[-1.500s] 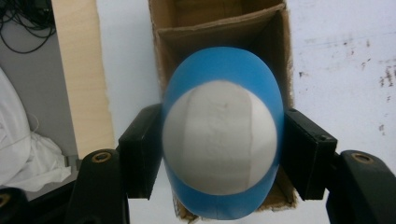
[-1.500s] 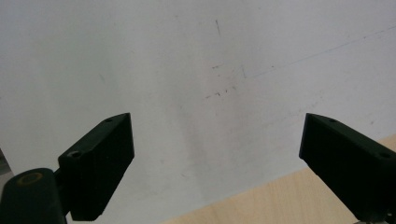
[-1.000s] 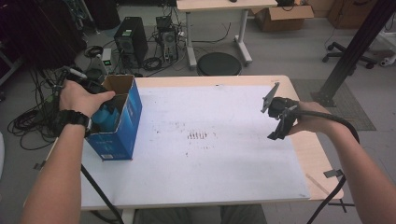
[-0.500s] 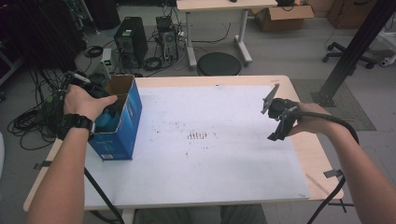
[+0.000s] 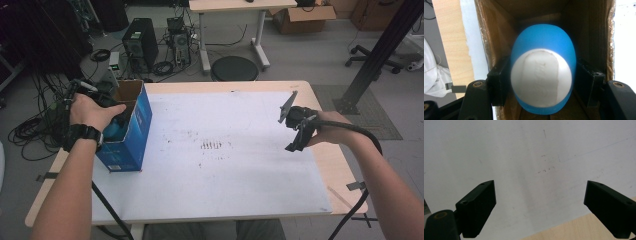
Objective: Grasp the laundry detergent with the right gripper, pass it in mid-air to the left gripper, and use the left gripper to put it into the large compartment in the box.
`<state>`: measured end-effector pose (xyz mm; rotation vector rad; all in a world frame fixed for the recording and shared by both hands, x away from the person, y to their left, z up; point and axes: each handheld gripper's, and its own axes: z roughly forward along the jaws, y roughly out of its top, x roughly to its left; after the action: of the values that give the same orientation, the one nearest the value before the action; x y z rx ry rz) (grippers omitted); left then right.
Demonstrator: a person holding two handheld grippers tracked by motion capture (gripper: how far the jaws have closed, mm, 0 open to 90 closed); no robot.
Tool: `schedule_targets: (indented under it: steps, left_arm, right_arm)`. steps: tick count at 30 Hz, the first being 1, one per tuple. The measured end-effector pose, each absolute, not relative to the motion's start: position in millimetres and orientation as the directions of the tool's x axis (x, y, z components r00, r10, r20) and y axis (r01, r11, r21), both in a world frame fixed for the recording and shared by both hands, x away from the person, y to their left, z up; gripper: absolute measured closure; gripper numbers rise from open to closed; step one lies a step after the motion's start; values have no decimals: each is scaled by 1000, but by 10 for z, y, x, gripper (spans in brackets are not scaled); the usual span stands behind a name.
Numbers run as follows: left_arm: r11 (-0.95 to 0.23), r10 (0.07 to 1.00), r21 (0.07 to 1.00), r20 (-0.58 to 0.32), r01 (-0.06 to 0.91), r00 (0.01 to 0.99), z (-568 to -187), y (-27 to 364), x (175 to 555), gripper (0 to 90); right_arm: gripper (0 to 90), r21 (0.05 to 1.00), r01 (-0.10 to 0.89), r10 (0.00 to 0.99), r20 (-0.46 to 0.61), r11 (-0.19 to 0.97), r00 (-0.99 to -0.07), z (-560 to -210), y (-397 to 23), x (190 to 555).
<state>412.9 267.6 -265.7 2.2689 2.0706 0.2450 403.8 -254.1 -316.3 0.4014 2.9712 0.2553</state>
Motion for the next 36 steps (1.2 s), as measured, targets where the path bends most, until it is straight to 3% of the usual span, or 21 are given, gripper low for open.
schedule_targets:
  steps: [17, 28, 36]
  left_arm:
    - [-107, 994, 151, 53, 983, 100, -2593, 2617, 4121, 339]
    - [-155, 987, 204, 82, 967, 140, -2168, 2539, 4015, 292]
    - [-244, 969, 239, 106, 940, 225, -1930, 2233, 3946, 278]
  right_arm:
    - [106, 191, 247, 272, -118, 950, -955, -3119, -2553, 4001]
    - [107, 198, 243, 271, -128, 950, -954, -3075, -2541, 3992]
    - [106, 216, 228, 260, -134, 949, -956, -3049, -2518, 3977]
